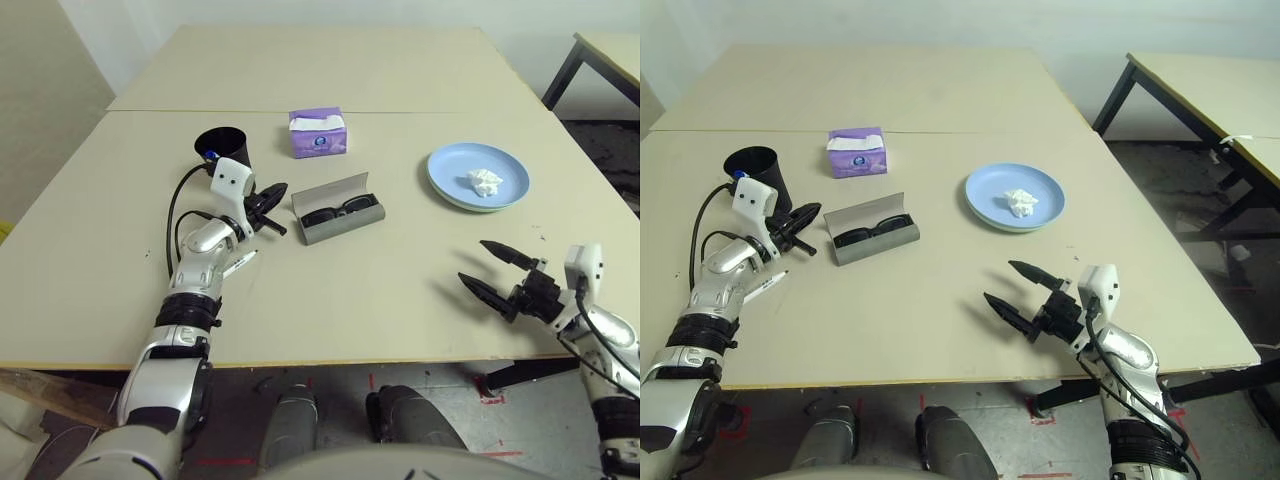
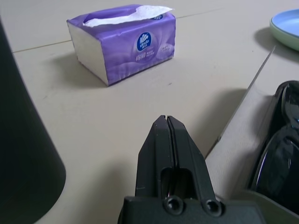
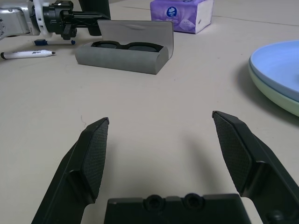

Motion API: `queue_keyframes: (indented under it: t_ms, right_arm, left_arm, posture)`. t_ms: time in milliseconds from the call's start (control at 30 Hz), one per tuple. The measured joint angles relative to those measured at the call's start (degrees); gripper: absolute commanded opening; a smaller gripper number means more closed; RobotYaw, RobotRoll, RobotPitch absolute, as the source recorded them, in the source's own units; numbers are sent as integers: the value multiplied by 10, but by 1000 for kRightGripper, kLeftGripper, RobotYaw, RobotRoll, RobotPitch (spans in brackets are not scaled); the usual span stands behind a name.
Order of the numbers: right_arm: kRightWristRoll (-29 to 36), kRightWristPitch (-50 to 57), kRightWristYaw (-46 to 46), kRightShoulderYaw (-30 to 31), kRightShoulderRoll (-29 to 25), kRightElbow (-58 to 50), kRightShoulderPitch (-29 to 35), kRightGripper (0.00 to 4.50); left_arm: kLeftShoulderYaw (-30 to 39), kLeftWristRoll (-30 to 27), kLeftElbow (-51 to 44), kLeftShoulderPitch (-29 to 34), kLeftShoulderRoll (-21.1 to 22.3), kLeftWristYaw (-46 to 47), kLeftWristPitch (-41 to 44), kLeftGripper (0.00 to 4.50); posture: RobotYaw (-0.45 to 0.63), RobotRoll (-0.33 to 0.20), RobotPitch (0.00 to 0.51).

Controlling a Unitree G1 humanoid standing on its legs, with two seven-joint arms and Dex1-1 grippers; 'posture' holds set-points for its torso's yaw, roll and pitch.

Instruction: Organize and tidy the items on the table.

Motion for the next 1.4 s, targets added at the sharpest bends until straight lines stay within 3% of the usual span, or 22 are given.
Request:
queue_keyframes:
  t_ms: [400,833,1400]
  right_arm:
    - [0,1,1,0,-6,-7,1,4500]
    - [0,1,5,12,-5,-3,-3,4500]
    - [-4,0,5,22,0,-3,2,4500]
  left_arm:
    - [-40,6,-25,23,-10,-64,-21,24]
    - [-41,5,-82,87,28,-88,-9,24]
    - [-30,-15,-92,59,-2,-70,17,24]
  posture:
    - [-98,0,108]
    - [-82,0,111]
    - [-97,0,102]
